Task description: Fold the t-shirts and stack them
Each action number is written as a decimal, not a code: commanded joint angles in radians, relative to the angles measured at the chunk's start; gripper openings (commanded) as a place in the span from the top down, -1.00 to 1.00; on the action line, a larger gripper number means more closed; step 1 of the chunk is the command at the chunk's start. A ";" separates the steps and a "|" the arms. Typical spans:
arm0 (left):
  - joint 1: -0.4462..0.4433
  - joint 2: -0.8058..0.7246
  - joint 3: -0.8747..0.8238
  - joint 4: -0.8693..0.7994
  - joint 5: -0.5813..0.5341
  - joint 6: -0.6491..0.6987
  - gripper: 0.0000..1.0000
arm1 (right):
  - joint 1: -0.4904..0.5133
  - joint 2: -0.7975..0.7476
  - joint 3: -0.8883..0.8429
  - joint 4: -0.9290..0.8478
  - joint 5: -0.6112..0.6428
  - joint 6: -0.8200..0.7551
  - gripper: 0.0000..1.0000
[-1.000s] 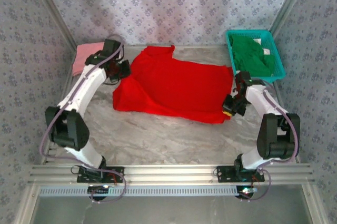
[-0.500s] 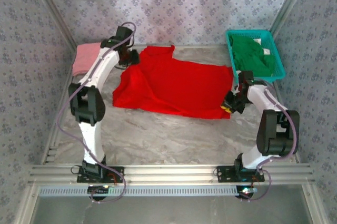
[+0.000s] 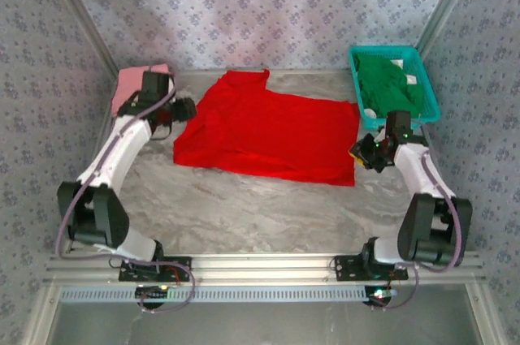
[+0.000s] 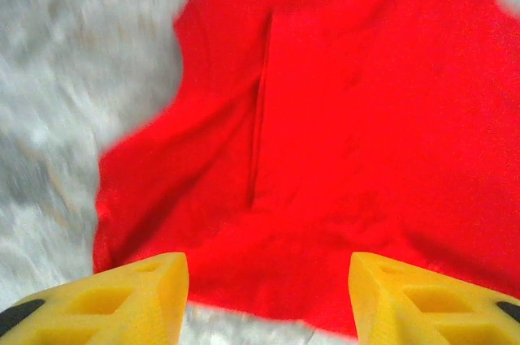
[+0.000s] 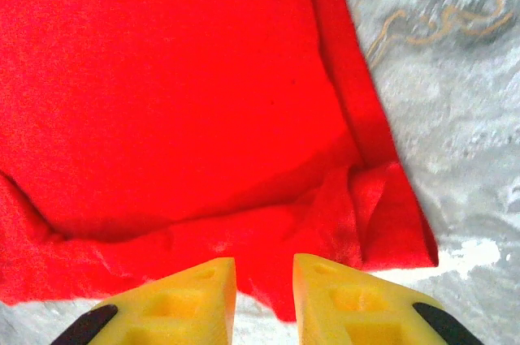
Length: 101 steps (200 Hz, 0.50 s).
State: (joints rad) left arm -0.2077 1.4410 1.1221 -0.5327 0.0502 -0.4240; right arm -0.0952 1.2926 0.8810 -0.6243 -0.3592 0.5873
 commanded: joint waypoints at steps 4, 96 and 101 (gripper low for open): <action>-0.004 0.023 -0.102 0.057 0.006 -0.021 -0.09 | 0.048 -0.051 -0.073 -0.071 0.052 0.032 0.46; -0.004 0.176 -0.146 0.182 0.028 -0.044 -0.08 | 0.110 0.029 -0.189 0.202 0.041 0.206 0.12; -0.004 0.180 -0.146 0.186 0.028 -0.046 -0.09 | 0.110 0.040 -0.189 0.215 0.048 0.211 0.14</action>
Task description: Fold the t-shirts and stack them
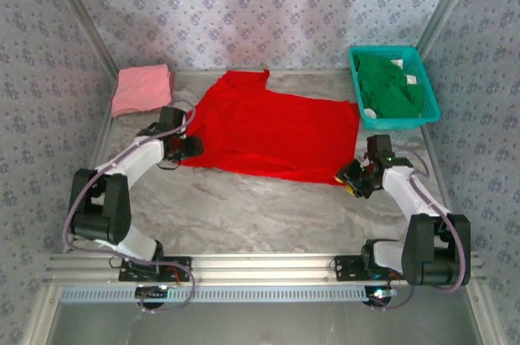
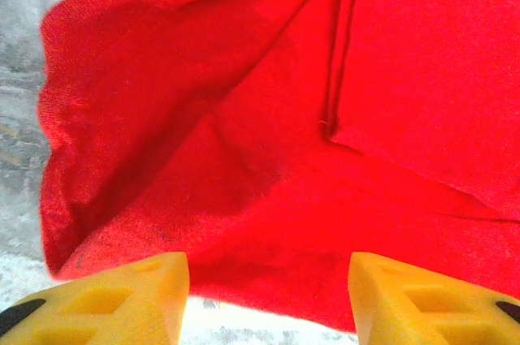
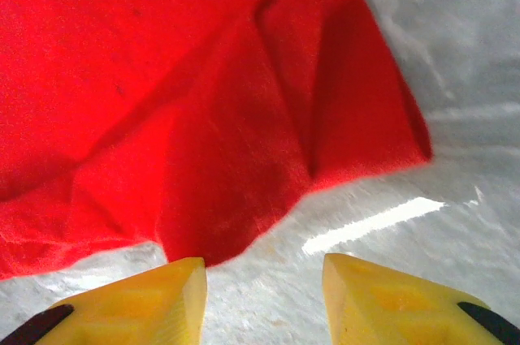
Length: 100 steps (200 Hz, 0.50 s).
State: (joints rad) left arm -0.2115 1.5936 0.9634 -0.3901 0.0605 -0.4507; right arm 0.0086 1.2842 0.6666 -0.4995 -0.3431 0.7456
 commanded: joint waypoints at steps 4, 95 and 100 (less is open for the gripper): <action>0.000 0.029 0.012 0.045 0.017 -0.020 -0.08 | 0.006 0.056 0.025 0.106 0.032 0.057 0.18; 0.006 0.016 0.011 0.016 -0.016 -0.014 -0.08 | -0.014 0.141 0.166 0.163 0.156 0.009 1.00; 0.006 0.016 0.012 0.016 -0.016 -0.015 -0.08 | -0.021 0.154 0.177 0.160 0.156 0.001 1.00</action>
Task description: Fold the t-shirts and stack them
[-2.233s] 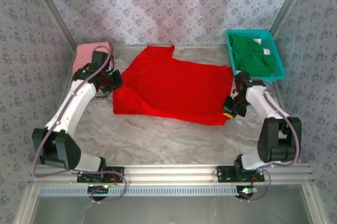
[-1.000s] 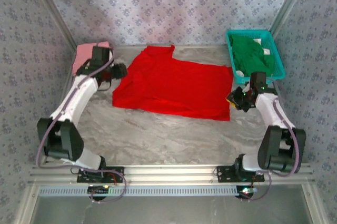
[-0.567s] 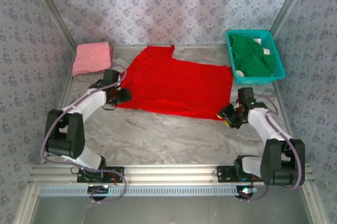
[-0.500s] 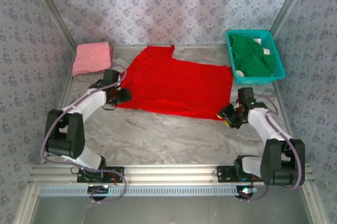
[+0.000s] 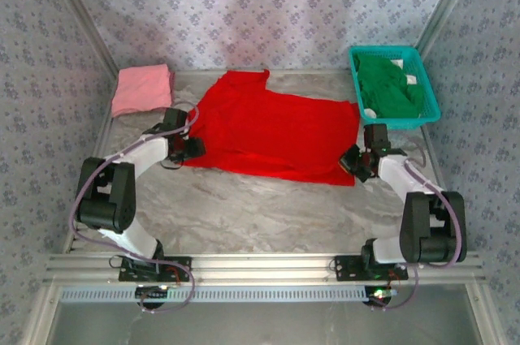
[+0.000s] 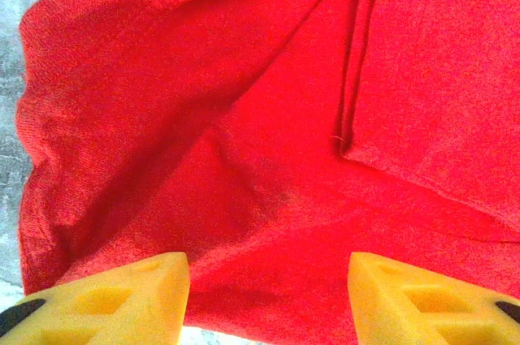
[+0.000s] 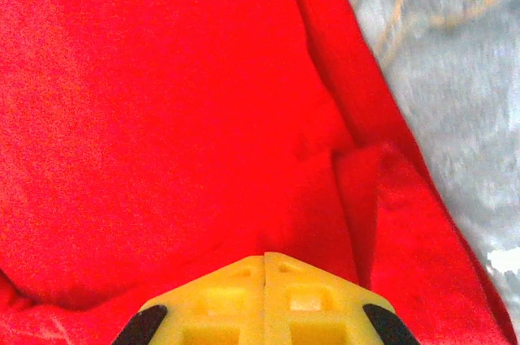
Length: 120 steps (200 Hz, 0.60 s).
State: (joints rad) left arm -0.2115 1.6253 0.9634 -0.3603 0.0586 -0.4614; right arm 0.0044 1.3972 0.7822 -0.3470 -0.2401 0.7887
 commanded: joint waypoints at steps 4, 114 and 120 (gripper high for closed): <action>0.007 -0.016 0.012 -0.014 -0.014 -0.006 -0.08 | -0.021 0.052 0.070 0.004 0.048 -0.046 1.00; 0.001 -0.107 0.013 -0.060 -0.043 -0.015 -0.09 | -0.028 -0.084 0.045 -0.164 -0.024 -0.117 0.12; 0.001 -0.109 0.007 -0.060 -0.042 -0.016 -0.09 | -0.044 -0.122 -0.002 -0.165 -0.047 -0.104 0.11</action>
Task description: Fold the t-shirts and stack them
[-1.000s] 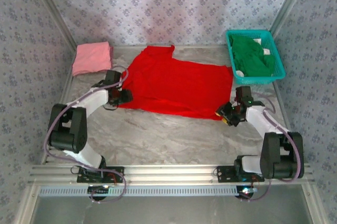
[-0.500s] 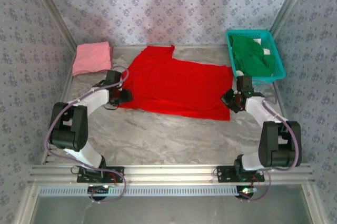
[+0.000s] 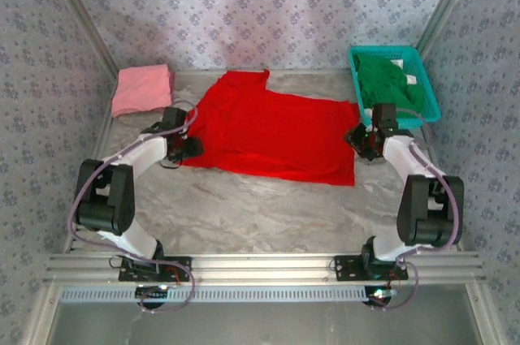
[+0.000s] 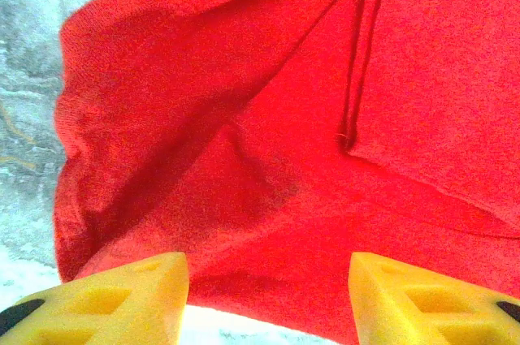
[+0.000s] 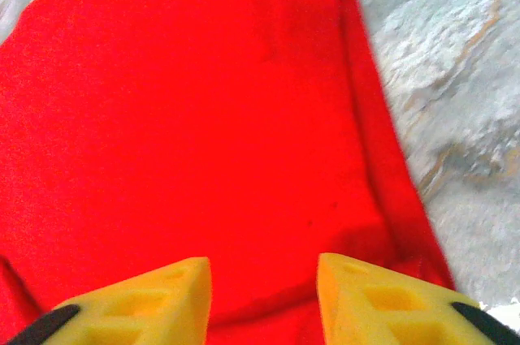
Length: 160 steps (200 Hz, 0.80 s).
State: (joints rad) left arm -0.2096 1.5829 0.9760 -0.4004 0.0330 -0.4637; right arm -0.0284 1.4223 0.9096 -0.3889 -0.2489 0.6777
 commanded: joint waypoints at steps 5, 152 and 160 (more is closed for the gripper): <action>-0.001 -0.065 -0.008 -0.020 -0.015 -0.014 -0.09 | -0.029 -0.176 -0.166 -0.122 -0.057 0.011 0.10; -0.017 -0.027 -0.003 -0.035 -0.021 -0.010 -0.10 | -0.111 -0.037 -0.347 0.314 -0.231 0.079 -0.11; -0.017 -0.028 -0.005 -0.035 -0.023 -0.010 -0.10 | -0.111 -0.019 -0.344 0.334 -0.236 0.084 -0.11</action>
State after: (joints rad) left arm -0.2230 1.5555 0.9737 -0.4095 0.0315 -0.4728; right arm -0.1379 1.3582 0.5587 -0.1497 -0.4629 0.7300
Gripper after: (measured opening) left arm 0.548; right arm 0.556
